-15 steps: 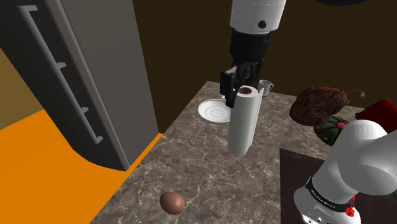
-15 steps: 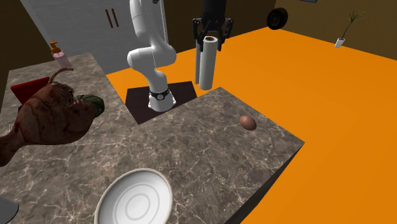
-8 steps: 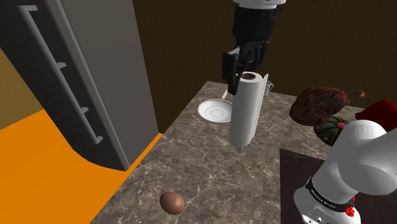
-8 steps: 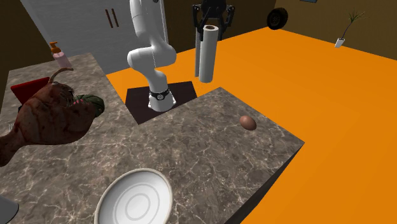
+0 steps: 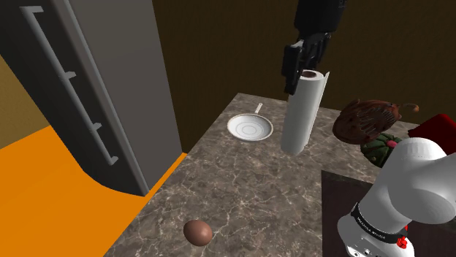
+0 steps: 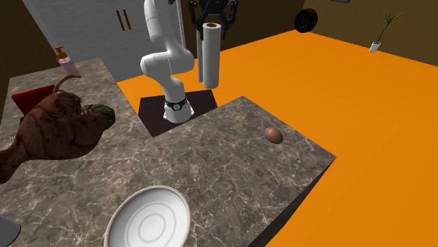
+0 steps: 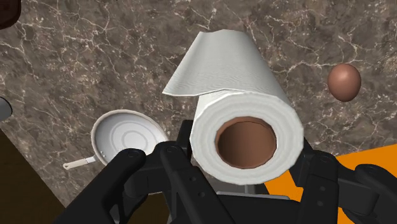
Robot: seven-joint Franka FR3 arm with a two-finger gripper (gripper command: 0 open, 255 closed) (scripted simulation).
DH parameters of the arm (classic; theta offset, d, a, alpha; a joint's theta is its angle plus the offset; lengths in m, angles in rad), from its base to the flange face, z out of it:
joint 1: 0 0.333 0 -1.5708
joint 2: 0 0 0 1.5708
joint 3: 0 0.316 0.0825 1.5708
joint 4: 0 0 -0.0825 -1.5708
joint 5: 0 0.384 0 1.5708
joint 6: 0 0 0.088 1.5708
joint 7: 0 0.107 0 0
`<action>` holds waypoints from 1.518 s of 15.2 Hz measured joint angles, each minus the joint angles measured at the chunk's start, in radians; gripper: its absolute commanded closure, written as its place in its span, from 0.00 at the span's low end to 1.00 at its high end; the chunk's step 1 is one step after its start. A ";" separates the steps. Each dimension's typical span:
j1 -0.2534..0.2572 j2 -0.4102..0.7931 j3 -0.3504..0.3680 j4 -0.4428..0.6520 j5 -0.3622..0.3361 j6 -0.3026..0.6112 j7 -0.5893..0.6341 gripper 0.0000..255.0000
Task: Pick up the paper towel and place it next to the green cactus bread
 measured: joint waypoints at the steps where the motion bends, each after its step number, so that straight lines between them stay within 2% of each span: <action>1: 0.000 -0.023 -0.021 -0.027 -0.008 0.003 -0.023 1.00; 13: -0.023 -0.239 -0.288 -0.160 -0.175 -0.080 -0.292 1.00; 22: -0.050 -0.308 -0.493 -0.170 -0.347 -0.110 -0.497 1.00; 23: -0.050 -0.295 -0.518 -0.141 -0.366 -0.122 -0.524 1.00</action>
